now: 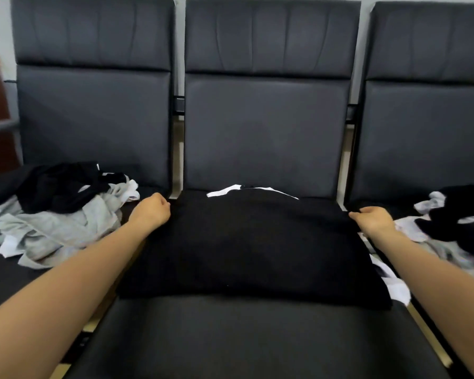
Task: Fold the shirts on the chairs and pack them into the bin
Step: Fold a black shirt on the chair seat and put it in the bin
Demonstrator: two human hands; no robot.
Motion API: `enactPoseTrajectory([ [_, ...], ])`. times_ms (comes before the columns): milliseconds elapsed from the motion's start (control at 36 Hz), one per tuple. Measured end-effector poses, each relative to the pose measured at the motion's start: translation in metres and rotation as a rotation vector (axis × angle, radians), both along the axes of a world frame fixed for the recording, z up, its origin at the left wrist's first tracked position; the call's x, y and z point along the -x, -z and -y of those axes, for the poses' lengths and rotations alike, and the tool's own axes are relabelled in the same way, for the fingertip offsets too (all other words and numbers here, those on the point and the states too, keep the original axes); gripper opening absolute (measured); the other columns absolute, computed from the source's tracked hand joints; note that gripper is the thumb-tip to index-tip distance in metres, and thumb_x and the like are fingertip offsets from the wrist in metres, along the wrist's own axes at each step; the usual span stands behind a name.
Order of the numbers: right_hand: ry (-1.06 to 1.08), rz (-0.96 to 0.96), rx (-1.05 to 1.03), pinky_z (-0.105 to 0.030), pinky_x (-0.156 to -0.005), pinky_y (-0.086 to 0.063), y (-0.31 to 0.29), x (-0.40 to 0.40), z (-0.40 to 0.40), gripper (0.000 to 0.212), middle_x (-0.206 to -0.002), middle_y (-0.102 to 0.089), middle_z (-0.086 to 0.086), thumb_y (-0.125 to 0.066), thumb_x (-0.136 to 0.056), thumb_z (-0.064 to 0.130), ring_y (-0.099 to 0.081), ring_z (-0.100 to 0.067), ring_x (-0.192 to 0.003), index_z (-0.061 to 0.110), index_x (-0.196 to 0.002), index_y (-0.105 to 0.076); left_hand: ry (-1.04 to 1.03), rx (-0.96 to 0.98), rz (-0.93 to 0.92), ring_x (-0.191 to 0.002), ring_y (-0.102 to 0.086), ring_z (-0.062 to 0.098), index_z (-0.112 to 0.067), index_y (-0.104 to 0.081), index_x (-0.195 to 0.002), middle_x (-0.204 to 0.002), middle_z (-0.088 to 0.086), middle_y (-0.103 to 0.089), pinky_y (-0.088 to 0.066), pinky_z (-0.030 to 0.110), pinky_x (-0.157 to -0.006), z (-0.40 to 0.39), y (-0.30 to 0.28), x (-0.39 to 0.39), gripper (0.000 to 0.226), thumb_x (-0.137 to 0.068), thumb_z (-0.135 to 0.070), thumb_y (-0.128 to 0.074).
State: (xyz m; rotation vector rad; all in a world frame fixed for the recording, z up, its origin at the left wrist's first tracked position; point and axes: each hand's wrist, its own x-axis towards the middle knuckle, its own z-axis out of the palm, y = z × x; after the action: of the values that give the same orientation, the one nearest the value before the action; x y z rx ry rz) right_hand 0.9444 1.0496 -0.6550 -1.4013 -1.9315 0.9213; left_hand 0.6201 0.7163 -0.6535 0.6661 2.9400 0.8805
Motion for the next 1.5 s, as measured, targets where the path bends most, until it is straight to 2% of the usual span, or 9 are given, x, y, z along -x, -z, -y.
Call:
enactPoseTrajectory([
  [389,0.243,-0.181,-0.06,-0.033,-0.081,-0.04,0.001,-0.052,0.037,0.032,-0.115,-0.065,-0.017,-0.047,-0.092,0.004,-0.058,-0.036,-0.108,0.004,-0.12,-0.062,-0.091,-0.097,0.124,-0.122,-0.049,0.041,-0.007,-0.05,-0.132,-0.131,0.025,-0.053,-0.038,0.042,-0.103,0.038,0.023,-0.052,0.042,-0.095,-0.025,-0.044],
  [583,0.027,-0.059,0.169,-0.037,-0.062,-0.046,0.01,-0.072,0.061,0.039,-0.07,-0.061,-0.011,-0.055,-0.089,0.035,-0.055,-0.027,-0.064,-0.002,-0.084,-0.066,-0.109,0.036,0.093,-0.121,-0.048,0.043,-0.003,-0.053,-0.128,-0.129,0.024,-0.055,-0.04,0.043,-0.1,0.063,0.023,-0.09,0.052,-0.095,-0.043,-0.047],
  [722,-0.195,0.097,0.181,-0.036,-0.093,-0.048,0.0,-0.073,0.098,0.043,-0.1,-0.068,-0.007,-0.071,-0.083,0.046,-0.063,-0.025,-0.098,0.005,-0.094,-0.07,-0.095,-0.059,0.167,-0.106,-0.06,0.036,0.004,-0.064,-0.105,-0.109,0.018,-0.065,-0.044,0.036,-0.082,0.075,0.015,-0.103,0.059,-0.089,-0.052,-0.058],
  [833,-0.227,-0.035,0.239,-0.028,-0.081,-0.045,-0.003,-0.067,0.113,0.021,-0.106,-0.063,-0.004,-0.07,-0.088,0.019,-0.058,-0.02,-0.092,0.008,-0.102,-0.06,-0.067,-0.107,0.255,-0.096,-0.06,0.031,0.0,-0.064,-0.097,-0.095,0.011,-0.061,-0.041,0.032,-0.077,0.076,0.009,-0.112,0.049,-0.087,-0.048,-0.063],
  [1028,-0.028,-0.504,0.592,-0.038,-0.075,-0.053,-0.01,-0.054,0.106,0.036,-0.117,-0.066,-0.015,-0.066,-0.087,0.014,-0.065,-0.031,-0.094,0.006,-0.122,-0.06,-0.033,-0.538,0.422,-0.103,-0.061,0.029,-0.007,-0.06,-0.105,-0.11,0.012,-0.064,-0.049,0.04,-0.094,0.068,0.003,-0.12,0.019,-0.091,-0.019,-0.059],
  [1111,-0.052,-0.522,0.795,-0.041,-0.048,-0.057,-0.017,-0.057,0.113,0.021,-0.101,-0.07,-0.009,-0.07,-0.087,0.024,-0.071,-0.029,-0.074,0.017,-0.106,-0.066,-0.091,-0.699,0.644,-0.087,-0.06,0.028,-0.005,-0.06,-0.104,-0.099,0.013,-0.063,-0.05,0.034,-0.073,0.067,-0.002,-0.117,0.015,-0.091,-0.012,-0.056],
  [1194,-0.098,-0.506,0.836,-0.05,-0.043,-0.055,-0.019,-0.06,0.116,0.018,-0.1,-0.069,-0.01,-0.067,-0.089,0.022,-0.067,-0.03,-0.081,0.016,-0.106,-0.065,-0.154,-0.781,0.768,-0.06,-0.046,0.017,-0.014,-0.053,-0.083,-0.077,0.005,-0.053,-0.033,0.016,-0.041,0.069,-0.008,-0.116,0.01,-0.093,-0.013,-0.053],
  [1333,-0.115,-0.609,0.77,-0.033,-0.042,-0.054,-0.026,-0.073,0.12,0.012,-0.078,-0.074,-0.008,-0.056,-0.094,0.016,-0.071,-0.023,-0.058,0.012,-0.1,-0.065,-0.126,-0.884,0.734,-0.052,-0.041,0.014,-0.017,-0.048,-0.079,-0.072,0.002,-0.05,-0.021,0.008,-0.033,0.075,-0.02,-0.121,0.02,-0.098,-0.015,-0.049],
  [1500,-0.107,-0.546,0.688,-0.037,-0.073,-0.053,-0.027,-0.107,0.132,0.017,-0.088,-0.073,-0.007,-0.057,-0.093,0.016,-0.065,-0.023,-0.077,0.013,-0.108,-0.064,-0.064,-0.862,0.707,-0.052,-0.036,0.012,-0.019,-0.044,-0.082,-0.073,0.001,-0.046,-0.018,0.009,-0.032,0.104,-0.026,-0.138,0.017,-0.097,-0.012,-0.045],
])
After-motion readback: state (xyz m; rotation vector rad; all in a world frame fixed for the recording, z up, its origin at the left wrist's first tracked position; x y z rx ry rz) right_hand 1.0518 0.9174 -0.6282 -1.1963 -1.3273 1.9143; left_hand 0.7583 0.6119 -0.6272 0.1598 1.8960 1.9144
